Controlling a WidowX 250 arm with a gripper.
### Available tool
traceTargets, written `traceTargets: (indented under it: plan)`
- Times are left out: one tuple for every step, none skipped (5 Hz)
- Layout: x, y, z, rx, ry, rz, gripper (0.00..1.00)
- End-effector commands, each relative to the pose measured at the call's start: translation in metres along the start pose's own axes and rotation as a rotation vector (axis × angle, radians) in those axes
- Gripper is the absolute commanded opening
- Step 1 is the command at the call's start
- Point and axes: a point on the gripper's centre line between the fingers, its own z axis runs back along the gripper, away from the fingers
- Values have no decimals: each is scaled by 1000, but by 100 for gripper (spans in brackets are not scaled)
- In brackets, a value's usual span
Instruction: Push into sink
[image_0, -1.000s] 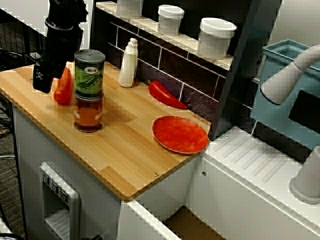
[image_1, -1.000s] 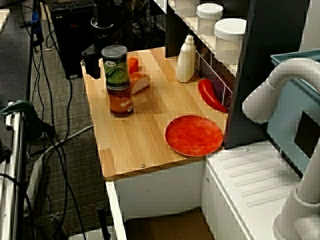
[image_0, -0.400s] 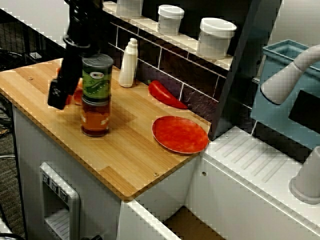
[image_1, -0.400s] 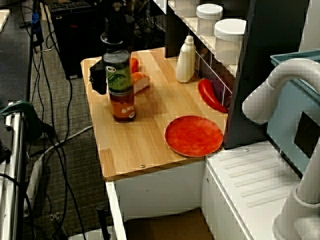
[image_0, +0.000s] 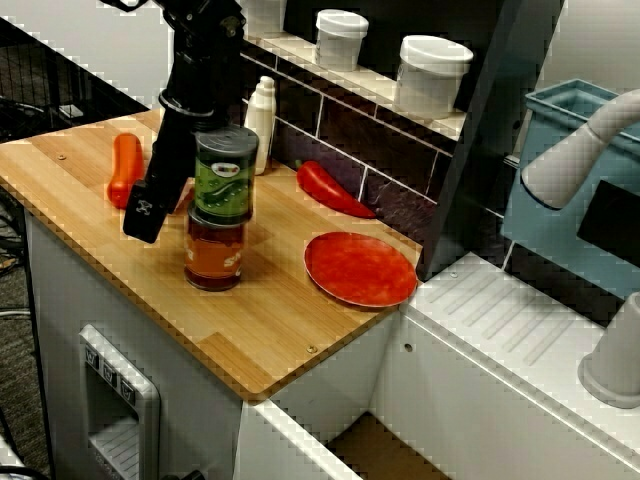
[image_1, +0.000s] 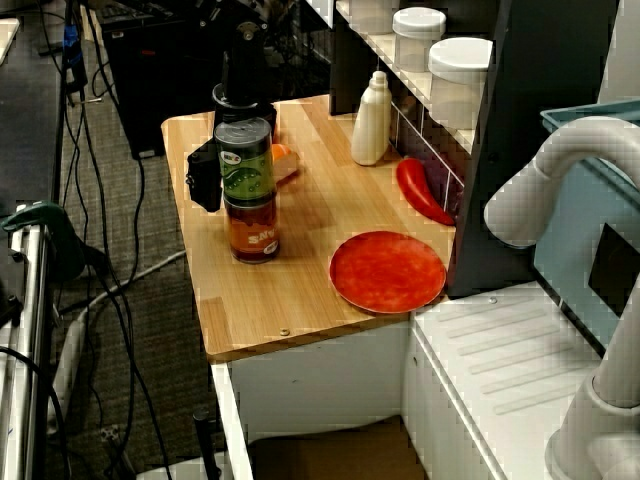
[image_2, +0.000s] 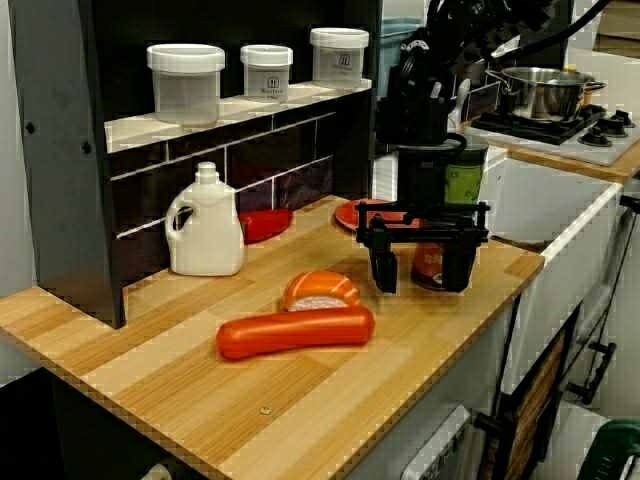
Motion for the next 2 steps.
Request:
traceTargets:
  plan:
    - [26, -16, 22, -85, -24, 29, 100]
    - [33, -21, 32, -129, -43, 52, 100]
